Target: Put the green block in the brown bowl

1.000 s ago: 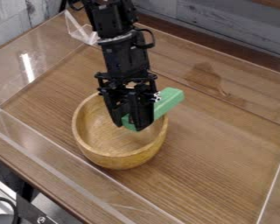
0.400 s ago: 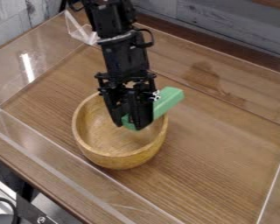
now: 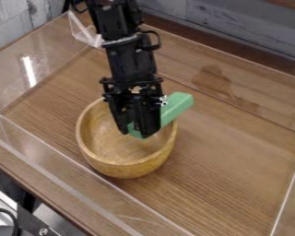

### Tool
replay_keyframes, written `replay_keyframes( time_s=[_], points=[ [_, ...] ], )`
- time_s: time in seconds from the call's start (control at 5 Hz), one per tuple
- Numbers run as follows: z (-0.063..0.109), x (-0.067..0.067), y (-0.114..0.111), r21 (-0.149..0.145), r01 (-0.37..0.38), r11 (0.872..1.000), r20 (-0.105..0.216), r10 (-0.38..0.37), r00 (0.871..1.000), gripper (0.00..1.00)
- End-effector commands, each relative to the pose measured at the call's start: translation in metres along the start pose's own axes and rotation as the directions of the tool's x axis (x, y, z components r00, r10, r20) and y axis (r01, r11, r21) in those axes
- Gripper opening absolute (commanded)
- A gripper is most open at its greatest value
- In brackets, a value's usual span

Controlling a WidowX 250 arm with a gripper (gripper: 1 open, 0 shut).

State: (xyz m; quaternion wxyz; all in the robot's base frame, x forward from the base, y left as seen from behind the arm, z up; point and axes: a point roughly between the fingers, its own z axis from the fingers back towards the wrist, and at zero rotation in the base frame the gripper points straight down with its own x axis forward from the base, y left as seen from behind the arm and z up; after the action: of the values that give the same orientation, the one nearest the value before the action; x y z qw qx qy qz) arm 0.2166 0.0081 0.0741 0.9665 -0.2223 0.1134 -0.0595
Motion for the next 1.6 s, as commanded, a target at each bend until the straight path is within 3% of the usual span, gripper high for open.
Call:
replay_keyframes(
  time_s=[0.0, 1.4],
  points=[
    [0.0121, 0.0056, 0.0010, 0.008, 0.009, 1.000, 0.038, -0.009, 0.999, 0.00],
    [0.0059, 0.0070, 0.0012, -0.026, 0.019, 0.999, -0.014, -0.020, 1.000, 0.00]
  ],
)
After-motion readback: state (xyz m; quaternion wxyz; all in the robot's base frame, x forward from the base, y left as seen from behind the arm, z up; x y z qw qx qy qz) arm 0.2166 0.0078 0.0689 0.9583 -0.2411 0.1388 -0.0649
